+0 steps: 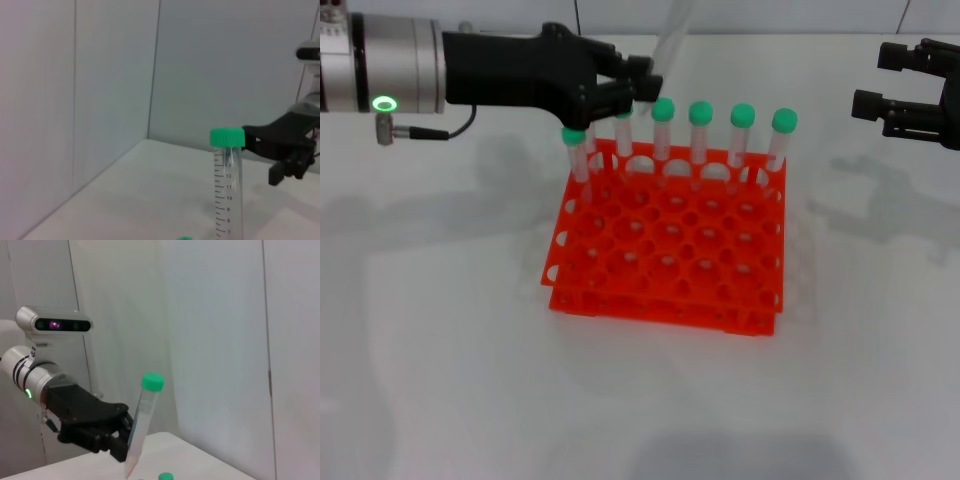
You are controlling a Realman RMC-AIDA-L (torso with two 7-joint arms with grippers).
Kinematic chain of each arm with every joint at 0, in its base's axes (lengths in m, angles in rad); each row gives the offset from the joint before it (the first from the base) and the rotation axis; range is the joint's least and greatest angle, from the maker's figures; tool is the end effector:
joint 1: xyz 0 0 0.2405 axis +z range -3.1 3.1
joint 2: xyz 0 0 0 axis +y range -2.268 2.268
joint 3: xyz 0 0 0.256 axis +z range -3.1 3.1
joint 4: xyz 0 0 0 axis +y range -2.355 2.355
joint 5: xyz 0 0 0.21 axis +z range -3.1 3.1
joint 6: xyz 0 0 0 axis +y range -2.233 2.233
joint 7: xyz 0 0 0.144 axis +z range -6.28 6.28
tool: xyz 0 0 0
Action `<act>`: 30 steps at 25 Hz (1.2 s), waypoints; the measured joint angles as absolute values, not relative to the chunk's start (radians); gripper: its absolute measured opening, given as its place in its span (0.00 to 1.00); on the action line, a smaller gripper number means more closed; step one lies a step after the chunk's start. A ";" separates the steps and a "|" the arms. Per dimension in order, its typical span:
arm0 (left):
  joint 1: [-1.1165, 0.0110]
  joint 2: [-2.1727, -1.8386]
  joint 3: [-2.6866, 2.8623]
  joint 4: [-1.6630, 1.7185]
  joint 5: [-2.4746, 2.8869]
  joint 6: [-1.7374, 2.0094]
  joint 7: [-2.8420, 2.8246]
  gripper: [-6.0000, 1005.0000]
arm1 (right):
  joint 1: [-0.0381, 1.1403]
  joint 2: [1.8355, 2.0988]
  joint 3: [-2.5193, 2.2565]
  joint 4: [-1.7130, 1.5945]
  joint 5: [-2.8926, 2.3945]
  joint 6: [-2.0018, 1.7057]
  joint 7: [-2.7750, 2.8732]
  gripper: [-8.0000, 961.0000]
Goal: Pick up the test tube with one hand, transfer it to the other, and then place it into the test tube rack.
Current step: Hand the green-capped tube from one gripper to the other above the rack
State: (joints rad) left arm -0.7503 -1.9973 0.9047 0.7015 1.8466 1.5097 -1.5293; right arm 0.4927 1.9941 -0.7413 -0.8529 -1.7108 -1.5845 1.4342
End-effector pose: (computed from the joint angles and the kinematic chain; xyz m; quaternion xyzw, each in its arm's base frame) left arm -0.1686 0.3936 0.0186 -0.9604 -0.1206 -0.2336 0.0919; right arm 0.2356 0.3558 0.0816 -0.9169 0.1348 0.3071 0.2164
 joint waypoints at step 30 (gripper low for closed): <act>-0.755 -2.002 0.927 0.695 1.878 1.547 -1.549 0.20 | 0.619 2.013 -0.760 -0.652 -1.565 -1.589 1.446 0.81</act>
